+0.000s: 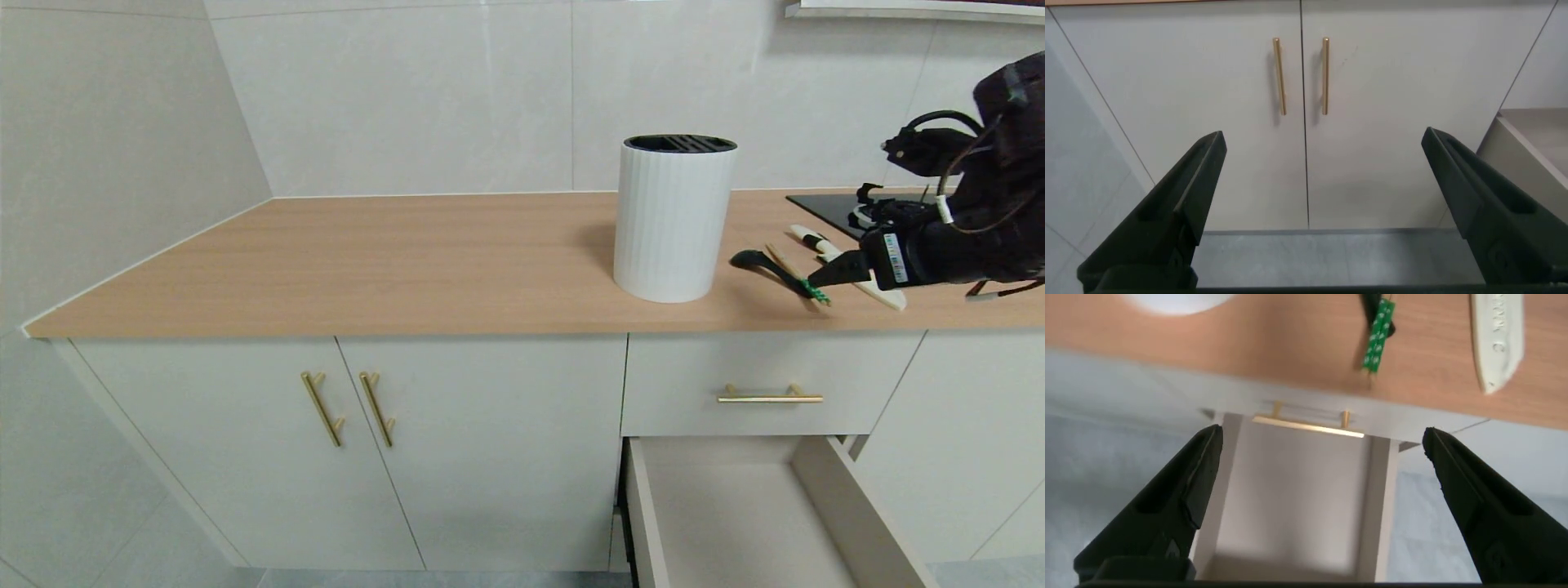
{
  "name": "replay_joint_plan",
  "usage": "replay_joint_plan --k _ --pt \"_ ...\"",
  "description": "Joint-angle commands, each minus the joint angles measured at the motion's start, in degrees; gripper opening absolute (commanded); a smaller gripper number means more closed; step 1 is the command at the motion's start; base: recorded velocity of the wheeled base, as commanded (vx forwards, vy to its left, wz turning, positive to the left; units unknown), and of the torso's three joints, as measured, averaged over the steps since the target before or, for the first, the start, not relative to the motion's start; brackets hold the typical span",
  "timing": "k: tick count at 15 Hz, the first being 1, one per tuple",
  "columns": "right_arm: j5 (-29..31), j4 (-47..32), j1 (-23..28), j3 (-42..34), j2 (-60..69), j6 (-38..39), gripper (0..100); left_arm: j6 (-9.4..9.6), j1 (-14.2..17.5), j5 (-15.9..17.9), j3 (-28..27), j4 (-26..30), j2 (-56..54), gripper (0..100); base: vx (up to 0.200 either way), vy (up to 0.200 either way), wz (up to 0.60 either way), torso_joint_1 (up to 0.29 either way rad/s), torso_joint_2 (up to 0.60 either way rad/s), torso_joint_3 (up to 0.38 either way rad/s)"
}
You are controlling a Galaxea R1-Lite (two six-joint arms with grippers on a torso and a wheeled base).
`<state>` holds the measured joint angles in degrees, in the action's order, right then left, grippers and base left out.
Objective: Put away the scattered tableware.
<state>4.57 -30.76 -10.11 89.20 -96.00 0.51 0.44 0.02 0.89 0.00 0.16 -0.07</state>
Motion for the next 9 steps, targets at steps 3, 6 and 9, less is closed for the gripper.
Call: replay_joint_plan --k 3,6,9 --pt "0.5 0.0 3.3 5.6 -10.4 2.2 100 0.0 0.0 0.0 0.0 0.0 0.1 100 0.0 0.0 0.0 0.0 0.0 0.0" --pt "0.7 0.1 3.5 6.2 -11.8 2.5 100 0.0 0.0 0.0 0.0 0.0 0.1 100 0.0 0.0 0.0 0.0 0.0 0.0" --pt "0.8 0.1 3.5 7.3 -13.7 2.7 100 0.0 0.1 0.0 0.0 0.0 0.1 100 0.0 0.0 0.0 0.0 0.0 0.0"
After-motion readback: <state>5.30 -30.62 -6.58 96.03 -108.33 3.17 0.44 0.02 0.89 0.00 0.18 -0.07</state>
